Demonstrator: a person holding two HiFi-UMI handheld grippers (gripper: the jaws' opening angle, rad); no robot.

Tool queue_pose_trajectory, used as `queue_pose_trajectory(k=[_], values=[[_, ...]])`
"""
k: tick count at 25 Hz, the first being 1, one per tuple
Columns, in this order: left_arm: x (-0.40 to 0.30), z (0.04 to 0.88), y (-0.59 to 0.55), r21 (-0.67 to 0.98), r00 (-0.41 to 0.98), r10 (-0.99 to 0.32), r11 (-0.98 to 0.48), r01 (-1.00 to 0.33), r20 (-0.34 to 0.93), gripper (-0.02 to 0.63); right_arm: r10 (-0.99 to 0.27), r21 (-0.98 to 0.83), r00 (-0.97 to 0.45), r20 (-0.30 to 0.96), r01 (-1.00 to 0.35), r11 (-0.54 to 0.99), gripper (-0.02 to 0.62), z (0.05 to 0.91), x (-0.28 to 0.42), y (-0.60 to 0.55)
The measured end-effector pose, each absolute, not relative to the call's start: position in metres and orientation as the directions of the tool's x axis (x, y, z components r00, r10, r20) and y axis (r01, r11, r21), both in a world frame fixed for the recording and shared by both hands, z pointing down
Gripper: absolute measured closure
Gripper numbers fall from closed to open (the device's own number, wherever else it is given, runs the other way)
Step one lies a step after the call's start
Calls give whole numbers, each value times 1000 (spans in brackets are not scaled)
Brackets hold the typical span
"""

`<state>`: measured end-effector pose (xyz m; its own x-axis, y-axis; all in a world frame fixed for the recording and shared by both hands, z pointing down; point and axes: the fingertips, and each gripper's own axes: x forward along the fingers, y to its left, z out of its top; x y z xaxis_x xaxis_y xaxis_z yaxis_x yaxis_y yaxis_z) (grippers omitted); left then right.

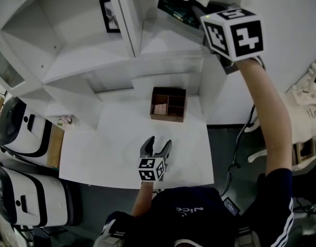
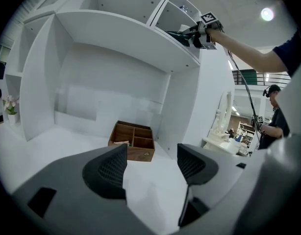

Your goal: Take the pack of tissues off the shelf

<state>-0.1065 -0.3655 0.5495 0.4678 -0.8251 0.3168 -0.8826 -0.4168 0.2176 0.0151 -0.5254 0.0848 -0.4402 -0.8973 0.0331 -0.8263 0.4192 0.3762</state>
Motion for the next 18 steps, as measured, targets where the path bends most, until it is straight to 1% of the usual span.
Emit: queue_pose_trajectory(k=[3, 9, 18], values=[[-108, 550, -361, 215, 465, -826, -415, -884, 319, 287, -888, 393, -460, 2, -816, 424, 580, 82, 18, -504], [-111, 544, -355, 206, 446, -843, -400, -893, 300, 287, -862, 434, -507, -8, -778, 454, 580, 88, 17, -461], [-106, 540, -345, 200, 452, -842, -408, -891, 294, 287, -851, 433, -523, -39, -777, 458, 581, 110, 37, -423]])
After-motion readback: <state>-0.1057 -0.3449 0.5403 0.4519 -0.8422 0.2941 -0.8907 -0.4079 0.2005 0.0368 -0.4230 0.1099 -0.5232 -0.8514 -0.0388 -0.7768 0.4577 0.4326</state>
